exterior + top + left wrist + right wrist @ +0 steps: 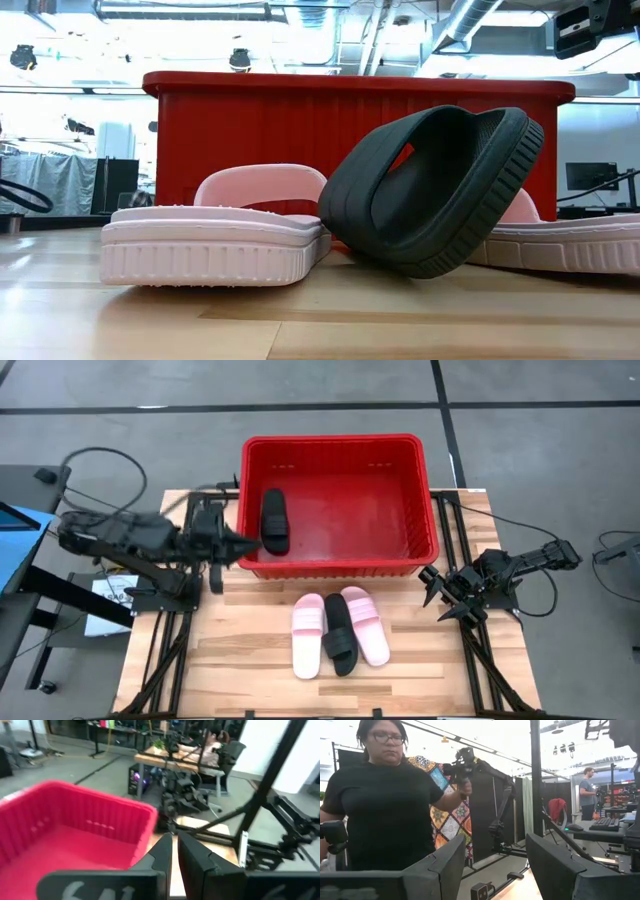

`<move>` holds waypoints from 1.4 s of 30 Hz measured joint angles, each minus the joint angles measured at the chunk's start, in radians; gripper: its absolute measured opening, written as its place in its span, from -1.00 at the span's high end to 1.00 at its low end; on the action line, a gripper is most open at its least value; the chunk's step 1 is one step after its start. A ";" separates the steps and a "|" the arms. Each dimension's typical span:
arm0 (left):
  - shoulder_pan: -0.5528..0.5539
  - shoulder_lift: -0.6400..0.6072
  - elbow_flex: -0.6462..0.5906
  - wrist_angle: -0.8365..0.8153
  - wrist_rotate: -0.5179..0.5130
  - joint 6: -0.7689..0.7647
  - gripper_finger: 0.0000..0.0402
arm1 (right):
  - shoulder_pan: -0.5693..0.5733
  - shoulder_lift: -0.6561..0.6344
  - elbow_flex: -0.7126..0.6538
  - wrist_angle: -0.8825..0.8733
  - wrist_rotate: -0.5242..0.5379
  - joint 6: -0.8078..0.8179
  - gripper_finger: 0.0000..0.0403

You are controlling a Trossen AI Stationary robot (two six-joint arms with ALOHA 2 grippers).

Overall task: Pick and place slides into bin
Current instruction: Put the black slide into the red bin

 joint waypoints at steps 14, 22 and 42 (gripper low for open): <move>-0.136 -0.001 -0.107 0.060 -0.034 0.093 0.91 | 0.000 0.000 0.000 0.000 0.000 0.000 0.00; -0.137 -0.001 -0.107 0.060 -0.033 0.163 0.91 | 0.000 0.000 0.000 0.000 0.000 0.000 0.00; -0.103 -0.001 -0.107 0.103 -0.036 0.107 0.91 | 0.013 0.000 0.000 0.118 0.026 0.166 0.00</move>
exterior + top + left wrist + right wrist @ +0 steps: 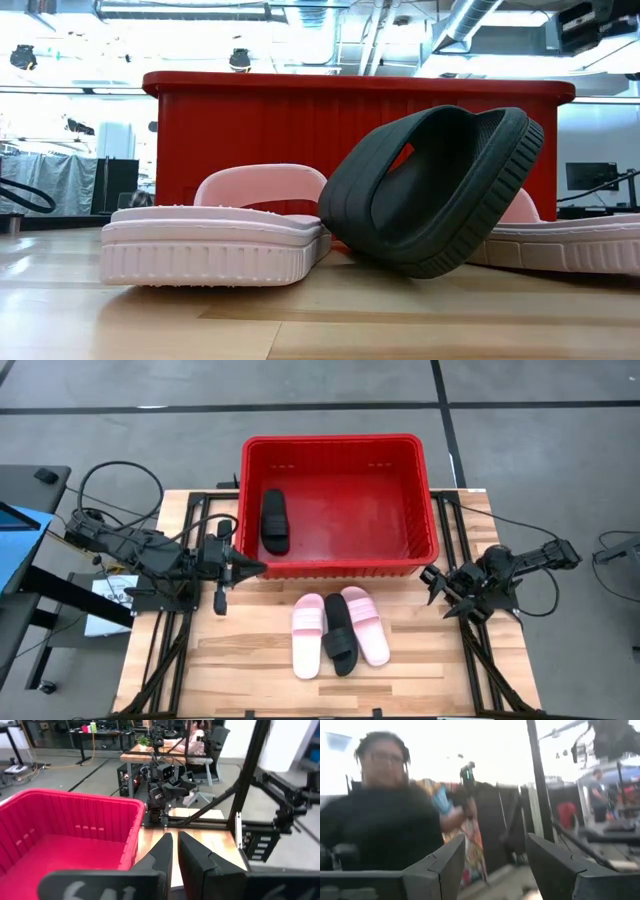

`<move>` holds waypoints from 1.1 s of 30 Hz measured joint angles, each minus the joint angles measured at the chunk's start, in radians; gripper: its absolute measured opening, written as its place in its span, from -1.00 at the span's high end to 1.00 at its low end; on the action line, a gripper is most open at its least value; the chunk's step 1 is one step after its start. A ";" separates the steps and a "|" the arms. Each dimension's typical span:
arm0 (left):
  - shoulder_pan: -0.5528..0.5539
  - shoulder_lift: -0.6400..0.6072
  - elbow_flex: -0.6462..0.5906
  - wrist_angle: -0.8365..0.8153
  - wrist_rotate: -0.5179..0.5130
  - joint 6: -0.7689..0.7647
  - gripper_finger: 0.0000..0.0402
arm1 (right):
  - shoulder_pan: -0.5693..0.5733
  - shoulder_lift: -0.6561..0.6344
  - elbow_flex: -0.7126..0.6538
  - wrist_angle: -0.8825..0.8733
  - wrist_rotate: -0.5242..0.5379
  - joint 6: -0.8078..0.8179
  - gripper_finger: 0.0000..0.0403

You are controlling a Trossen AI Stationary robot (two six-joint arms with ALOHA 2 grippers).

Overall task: Pick and place slides into bin
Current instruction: Put the black slide into the red bin

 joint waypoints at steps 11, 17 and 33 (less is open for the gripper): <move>0.016 0.000 0.000 0.001 0.000 -0.098 0.91 | 0.027 0.001 0.025 0.256 0.235 0.109 0.00; 0.016 0.000 0.000 0.001 0.000 -0.100 0.91 | 0.026 0.002 0.103 0.270 0.313 0.013 0.00; 0.016 0.000 0.000 -0.009 0.002 -0.091 0.91 | 0.031 0.395 0.719 -0.747 0.557 -0.081 0.21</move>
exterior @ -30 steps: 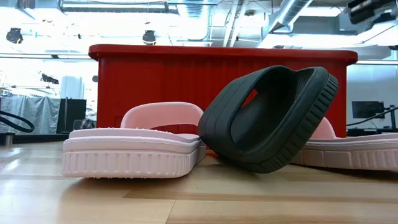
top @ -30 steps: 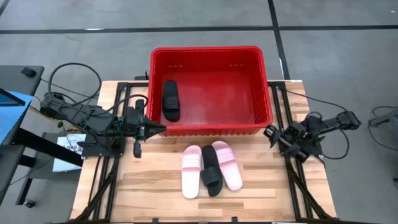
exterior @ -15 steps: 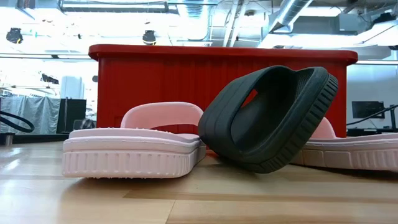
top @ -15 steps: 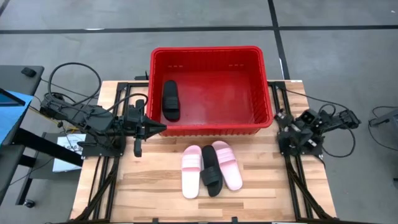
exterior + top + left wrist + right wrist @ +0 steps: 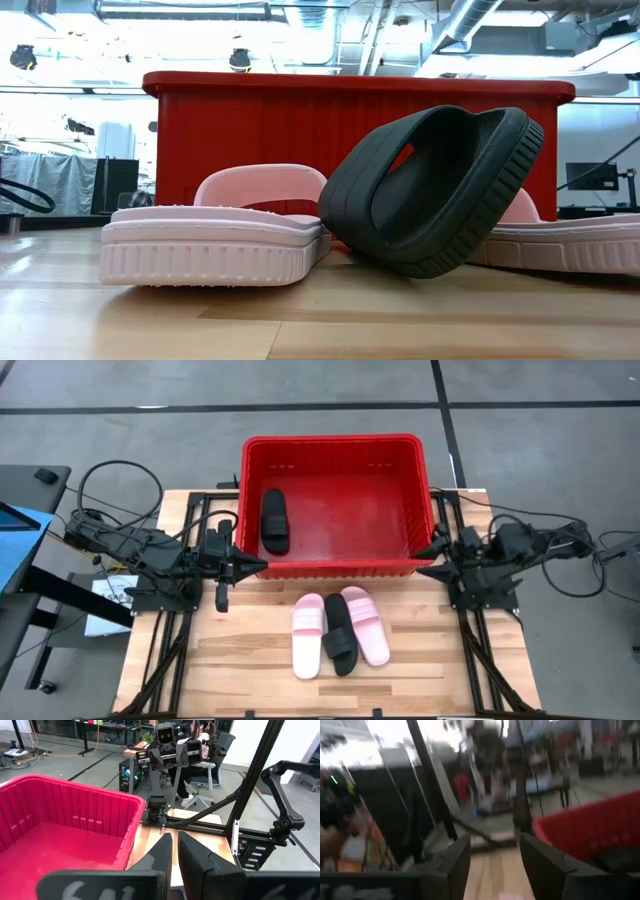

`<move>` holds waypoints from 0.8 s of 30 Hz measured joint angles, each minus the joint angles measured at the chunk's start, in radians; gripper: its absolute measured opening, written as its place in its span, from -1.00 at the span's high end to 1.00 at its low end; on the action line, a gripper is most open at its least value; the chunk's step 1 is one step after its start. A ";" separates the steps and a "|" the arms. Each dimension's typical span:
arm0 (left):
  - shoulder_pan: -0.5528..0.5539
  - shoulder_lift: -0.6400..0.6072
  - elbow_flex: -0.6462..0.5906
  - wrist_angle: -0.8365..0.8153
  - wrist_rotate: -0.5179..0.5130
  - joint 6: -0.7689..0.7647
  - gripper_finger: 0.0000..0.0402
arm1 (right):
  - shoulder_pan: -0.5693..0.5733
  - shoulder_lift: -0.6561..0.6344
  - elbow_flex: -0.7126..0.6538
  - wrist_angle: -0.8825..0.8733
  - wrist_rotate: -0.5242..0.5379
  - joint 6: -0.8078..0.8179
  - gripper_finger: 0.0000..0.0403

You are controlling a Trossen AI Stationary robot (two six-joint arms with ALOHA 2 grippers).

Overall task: Pick and place slides into bin
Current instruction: Put the black slide into the red bin

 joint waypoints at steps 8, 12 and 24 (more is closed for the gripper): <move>0.000 0.000 0.000 0.000 0.007 0.002 0.91 | 0.105 0.220 0.174 -0.320 -0.002 0.178 0.22; 0.000 0.000 0.000 0.000 0.007 0.003 0.91 | 0.172 0.316 0.175 -0.353 0.006 0.339 0.12; 0.000 0.000 0.000 0.002 0.014 0.003 0.91 | 0.318 0.557 0.175 -0.184 0.020 0.749 -0.25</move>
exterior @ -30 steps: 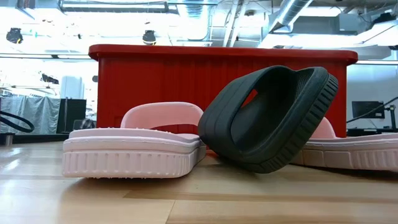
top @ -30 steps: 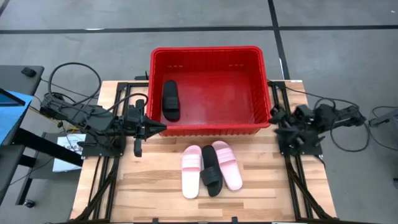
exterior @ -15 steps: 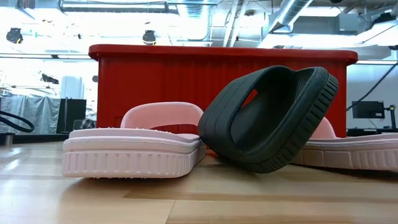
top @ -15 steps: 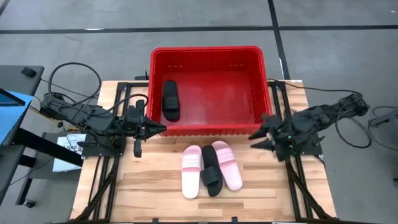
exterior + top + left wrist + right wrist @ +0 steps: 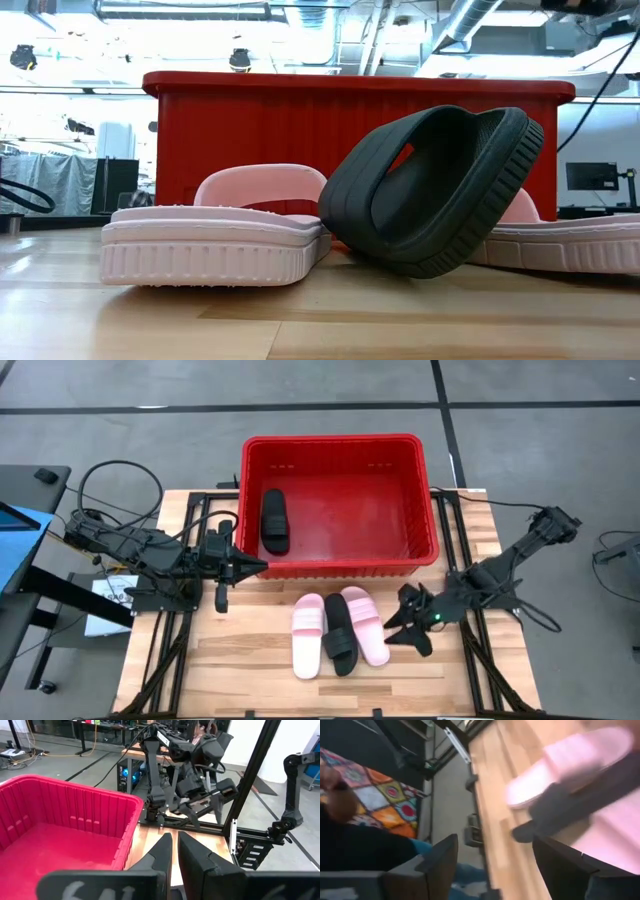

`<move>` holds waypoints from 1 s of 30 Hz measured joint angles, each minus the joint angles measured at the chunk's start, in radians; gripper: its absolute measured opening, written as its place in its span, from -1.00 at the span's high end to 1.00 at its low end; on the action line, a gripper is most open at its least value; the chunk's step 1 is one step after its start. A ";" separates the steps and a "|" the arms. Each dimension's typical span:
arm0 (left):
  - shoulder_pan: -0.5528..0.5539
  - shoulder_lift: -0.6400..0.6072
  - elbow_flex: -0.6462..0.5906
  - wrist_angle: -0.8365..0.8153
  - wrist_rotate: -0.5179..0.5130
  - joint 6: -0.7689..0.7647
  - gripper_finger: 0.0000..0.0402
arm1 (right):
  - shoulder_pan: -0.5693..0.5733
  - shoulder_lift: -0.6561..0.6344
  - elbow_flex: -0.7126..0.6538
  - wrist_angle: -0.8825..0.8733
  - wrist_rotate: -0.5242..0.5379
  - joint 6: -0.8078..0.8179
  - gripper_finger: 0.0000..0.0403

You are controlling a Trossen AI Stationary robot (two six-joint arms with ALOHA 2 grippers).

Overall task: Pick and place slides into bin
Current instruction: Put the black slide into the red bin

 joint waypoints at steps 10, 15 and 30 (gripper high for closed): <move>0.000 0.000 0.000 0.000 0.108 0.000 0.91 | 0.063 0.196 0.000 -0.019 0.025 0.424 -0.27; 0.000 0.000 0.000 -0.001 0.152 0.015 0.91 | 0.059 0.309 0.000 0.038 0.053 0.614 -0.27; 0.000 0.000 0.000 -0.001 0.177 0.063 0.91 | -0.019 0.539 0.000 0.301 0.010 0.694 -0.27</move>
